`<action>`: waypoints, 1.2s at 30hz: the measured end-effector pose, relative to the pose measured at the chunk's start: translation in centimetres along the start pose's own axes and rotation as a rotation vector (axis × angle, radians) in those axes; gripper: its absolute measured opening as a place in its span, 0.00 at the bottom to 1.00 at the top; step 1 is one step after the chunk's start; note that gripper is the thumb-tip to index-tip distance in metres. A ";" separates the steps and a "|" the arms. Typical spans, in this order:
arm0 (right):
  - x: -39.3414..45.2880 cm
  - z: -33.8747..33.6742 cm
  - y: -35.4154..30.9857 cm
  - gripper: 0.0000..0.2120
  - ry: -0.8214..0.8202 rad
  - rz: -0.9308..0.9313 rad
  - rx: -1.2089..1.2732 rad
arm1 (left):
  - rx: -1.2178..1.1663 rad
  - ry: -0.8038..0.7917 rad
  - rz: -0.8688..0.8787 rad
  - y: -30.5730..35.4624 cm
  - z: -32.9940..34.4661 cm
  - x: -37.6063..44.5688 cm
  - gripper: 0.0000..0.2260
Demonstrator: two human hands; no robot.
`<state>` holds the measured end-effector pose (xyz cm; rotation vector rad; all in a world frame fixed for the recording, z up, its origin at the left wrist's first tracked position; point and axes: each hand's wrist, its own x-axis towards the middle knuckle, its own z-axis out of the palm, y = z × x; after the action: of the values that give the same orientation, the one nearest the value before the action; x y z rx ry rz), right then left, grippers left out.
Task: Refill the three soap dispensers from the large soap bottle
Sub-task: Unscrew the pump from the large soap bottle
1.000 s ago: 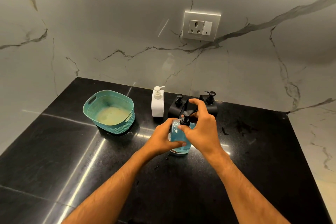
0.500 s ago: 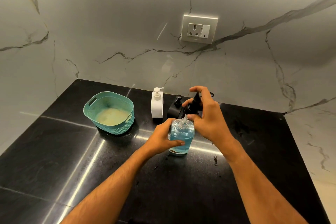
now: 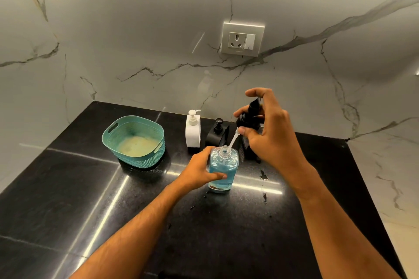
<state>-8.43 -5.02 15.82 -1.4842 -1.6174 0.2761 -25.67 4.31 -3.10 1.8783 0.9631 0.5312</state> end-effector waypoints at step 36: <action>-6.5 -5.6 1.9 0.33 0.610 0.024 0.148 | -0.002 -0.008 -0.033 -0.7 0.3 0.2 0.32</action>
<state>-3.92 -12.42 14.79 -1.3079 -1.0661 -0.0472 -25.66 4.47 -3.89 1.8583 0.9865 0.5047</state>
